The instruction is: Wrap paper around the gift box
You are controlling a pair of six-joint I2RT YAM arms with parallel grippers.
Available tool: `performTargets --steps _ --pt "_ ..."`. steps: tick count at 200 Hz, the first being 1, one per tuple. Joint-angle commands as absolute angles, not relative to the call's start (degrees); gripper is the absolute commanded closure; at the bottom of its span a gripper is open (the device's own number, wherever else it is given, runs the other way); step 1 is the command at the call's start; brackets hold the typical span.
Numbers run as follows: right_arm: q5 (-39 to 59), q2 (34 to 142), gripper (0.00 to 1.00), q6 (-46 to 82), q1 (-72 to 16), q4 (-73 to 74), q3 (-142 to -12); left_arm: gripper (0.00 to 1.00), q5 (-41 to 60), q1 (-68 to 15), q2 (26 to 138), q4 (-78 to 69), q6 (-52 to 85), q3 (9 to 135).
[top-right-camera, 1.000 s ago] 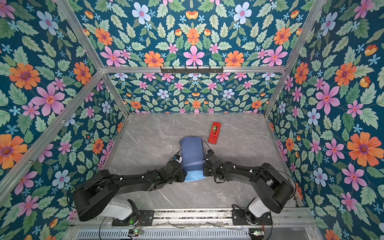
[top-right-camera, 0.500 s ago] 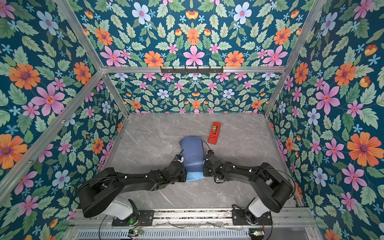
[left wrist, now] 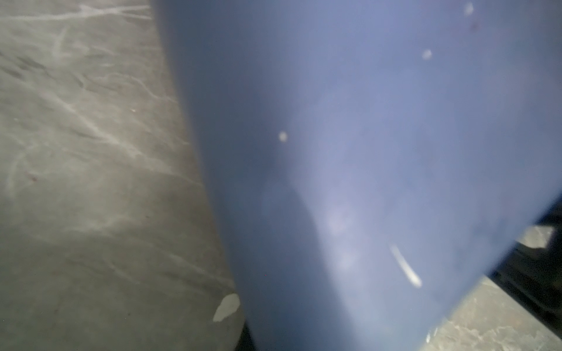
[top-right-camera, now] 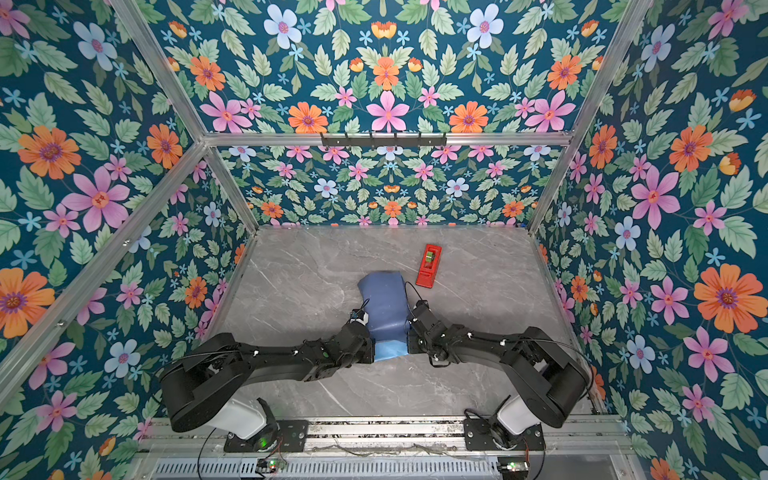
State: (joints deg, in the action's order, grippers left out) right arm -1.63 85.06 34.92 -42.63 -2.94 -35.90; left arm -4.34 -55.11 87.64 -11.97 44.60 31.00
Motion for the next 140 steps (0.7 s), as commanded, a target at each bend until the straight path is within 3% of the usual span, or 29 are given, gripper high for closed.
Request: performTargets --steps 1,23,71,94,113,140 --pt "-1.9 82.5 0.69 34.2 -42.7 -6.5 -34.8 0.99 -3.4 -55.3 87.7 -7.6 44.8 31.0" --pt "-2.1 81.6 0.70 33.6 -42.7 -7.0 -34.7 0.99 -3.4 -55.4 87.5 -7.2 44.7 31.0" --pt "-3.4 85.4 0.94 32.5 -42.6 -6.9 -37.4 0.99 -3.7 -55.5 87.5 -6.9 44.6 31.2" --pt "-3.4 85.8 0.96 32.4 -42.7 -6.8 -37.6 1.00 -3.7 -55.4 87.5 -6.8 44.6 31.4" --pt "-3.0 84.3 0.89 32.3 -42.7 -7.2 -37.0 0.99 -3.7 -55.5 87.2 -6.7 44.6 31.5" --pt "-1.5 81.2 0.66 31.3 -42.7 -7.2 -35.4 0.96 -3.6 -55.5 86.6 -6.6 44.5 31.4"
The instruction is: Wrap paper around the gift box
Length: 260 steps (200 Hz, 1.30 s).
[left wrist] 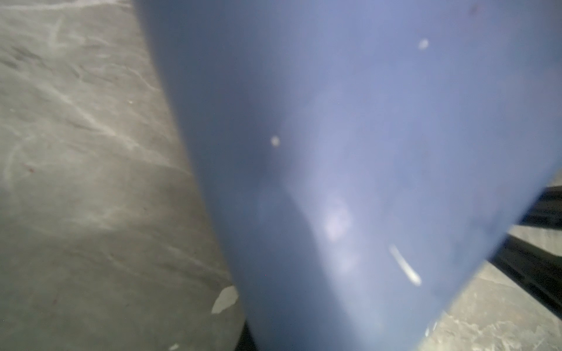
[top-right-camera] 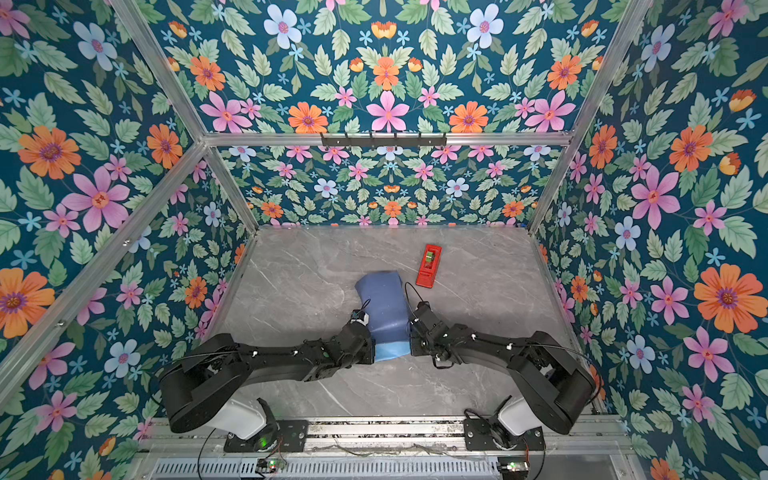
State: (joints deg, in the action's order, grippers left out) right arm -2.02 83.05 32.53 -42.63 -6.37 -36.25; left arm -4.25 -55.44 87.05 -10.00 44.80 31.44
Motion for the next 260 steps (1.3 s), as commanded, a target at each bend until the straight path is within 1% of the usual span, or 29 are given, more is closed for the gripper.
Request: performTargets --steps 1,13,23,35,50,80,102,126,143,166,192,203,222,260 --pt "-1.4 81.2 0.65 31.3 -42.7 -7.2 -35.4 0.96 -3.6 -55.5 86.6 -6.6 44.4 31.4" --pt "-1.1 80.8 0.57 30.5 -42.6 -6.5 -35.1 0.93 -3.7 -55.5 86.5 -6.6 44.4 31.4" --pt "-0.7 81.1 0.52 29.9 -42.6 -5.5 -35.2 0.90 -3.7 -55.5 86.4 -6.7 44.4 31.4" --pt "0.0 81.9 0.49 29.5 -42.6 -4.3 -35.8 0.85 -3.8 -55.5 86.4 -6.8 44.4 31.5" --pt "0.5 83.5 0.45 29.3 -42.7 -3.0 -36.9 0.82 -3.9 -55.5 86.4 -6.5 44.2 31.6" --pt "-0.5 86.6 0.45 29.2 -42.6 -1.4 -38.6 0.74 -3.8 -55.6 86.1 -6.1 43.9 31.9" --pt "-1.3 88.1 0.48 29.9 -42.2 -0.2 -38.8 0.66 -3.9 -55.6 85.1 -5.7 43.2 31.6" --pt "-0.9 89.2 0.50 30.3 -41.9 0.7 -38.8 0.54 -4.3 -55.6 82.4 -4.9 41.7 30.8" --pt "-0.7 89.6 0.51 30.4 -41.8 1.2 -38.6 0.43 -5.6 -55.6 79.5 -3.4 39.4 30.6" --pt "-0.4 89.7 0.52 30.6 -41.9 1.5 -38.3 0.31 -10.0 -55.6 74.6 -0.1 34.0 31.5" --pt "-0.3 89.2 0.52 30.7 -41.8 1.9 -37.8 0.20 -12.9 -55.6 69.6 -0.9 24.6 32.8" --pt "-0.1 89.1 0.53 30.8 -41.8 2.1 -37.6 0.18 -12.7 -55.6 68.6 -3.1 19.3 33.2" --pt "0.1 89.4 0.53 30.8 -41.8 2.5 -37.4 0.17 -9.3 -55.6 68.7 -7.7 7.6 33.4" --pt "0.7 89.6 0.53 31.0 -41.7 3.3 -37.1 0.19 -8.8 -55.6 72.8 -11.4 -10.6 35.3"
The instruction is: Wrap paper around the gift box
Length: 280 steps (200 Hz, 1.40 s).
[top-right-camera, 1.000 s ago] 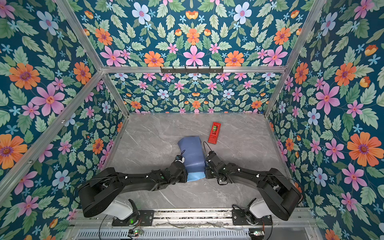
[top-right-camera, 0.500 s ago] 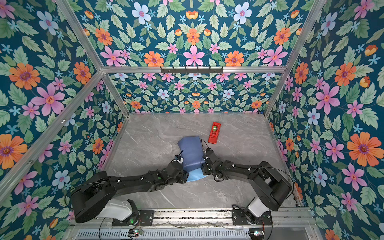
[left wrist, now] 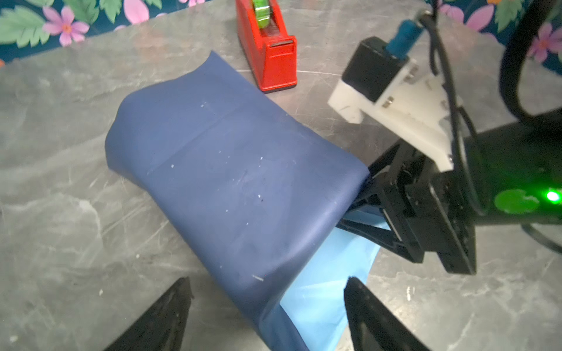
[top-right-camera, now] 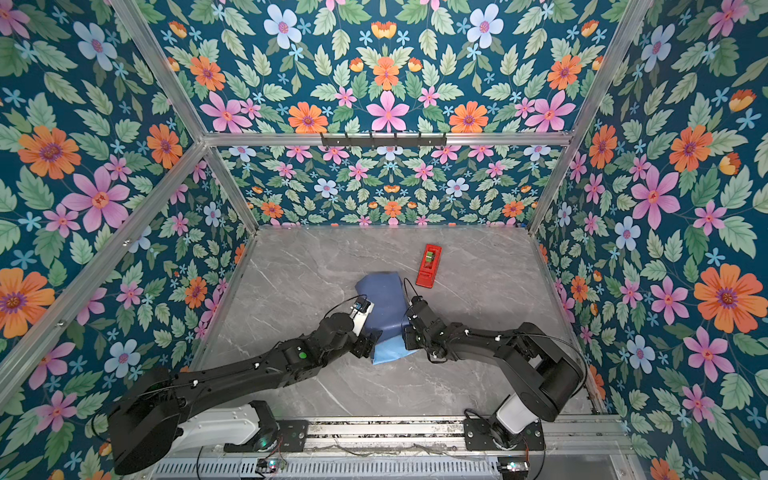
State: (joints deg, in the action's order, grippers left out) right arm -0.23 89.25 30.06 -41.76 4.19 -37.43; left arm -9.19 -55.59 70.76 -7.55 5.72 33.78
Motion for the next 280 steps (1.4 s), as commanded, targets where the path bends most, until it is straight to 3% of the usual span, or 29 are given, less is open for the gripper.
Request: performTargets --steps 1,59,173,280 --pt "0.7 89.6 0.53 31.0 -41.7 3.4 -37.1 0.19 -8.8 -55.6 73.0 -11.4 -11.1 35.4" --pt "1.2 89.4 0.54 31.5 -41.8 4.1 -36.6 0.22 -8.6 -55.5 82.0 -11.3 -24.4 39.5" --pt "1.6 86.9 0.55 31.9 -41.5 3.7 -35.2 0.39 -9.7 -54.4 91.2 -11.6 -29.3 40.9" --pt "9.1 76.0 0.48 31.7 -36.1 3.4 -30.0 0.34 -10.5 -54.4 91.3 -10.8 -32.5 39.6"
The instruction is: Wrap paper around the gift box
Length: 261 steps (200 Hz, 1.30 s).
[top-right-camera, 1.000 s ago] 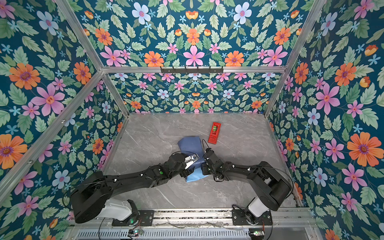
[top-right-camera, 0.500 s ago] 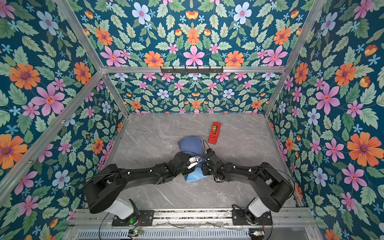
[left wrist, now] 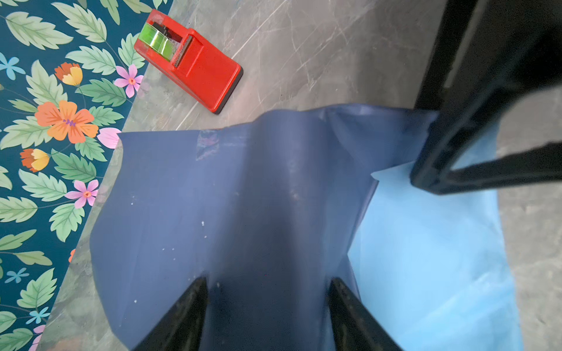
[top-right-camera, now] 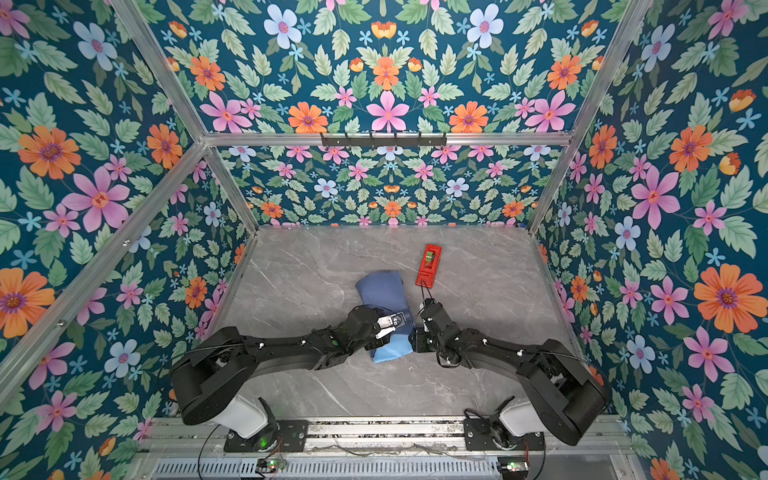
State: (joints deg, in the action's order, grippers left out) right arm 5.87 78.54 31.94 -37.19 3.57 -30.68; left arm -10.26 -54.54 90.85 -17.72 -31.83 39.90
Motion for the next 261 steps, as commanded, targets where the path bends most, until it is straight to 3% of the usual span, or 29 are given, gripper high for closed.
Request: performTargets --steps 1,47,128,261 --pt "9.3 75.8 0.48 31.7 -36.0 3.4 -29.9 0.34 -10.5 -54.4 91.3 -10.8 -32.5 39.6" --pt "13.1 71.9 0.47 30.0 -33.3 2.9 -30.1 0.32 -10.2 -54.4 91.1 -10.9 -33.0 39.6" --pt "19.0 77.9 0.29 35.7 -30.0 10.4 -35.4 0.29 -8.1 -54.4 90.2 -11.7 -31.9 40.3" --pt "17.4 84.6 0.33 34.6 -30.0 10.1 -35.6 0.15 -6.6 -54.4 86.9 -13.0 -30.9 41.4"
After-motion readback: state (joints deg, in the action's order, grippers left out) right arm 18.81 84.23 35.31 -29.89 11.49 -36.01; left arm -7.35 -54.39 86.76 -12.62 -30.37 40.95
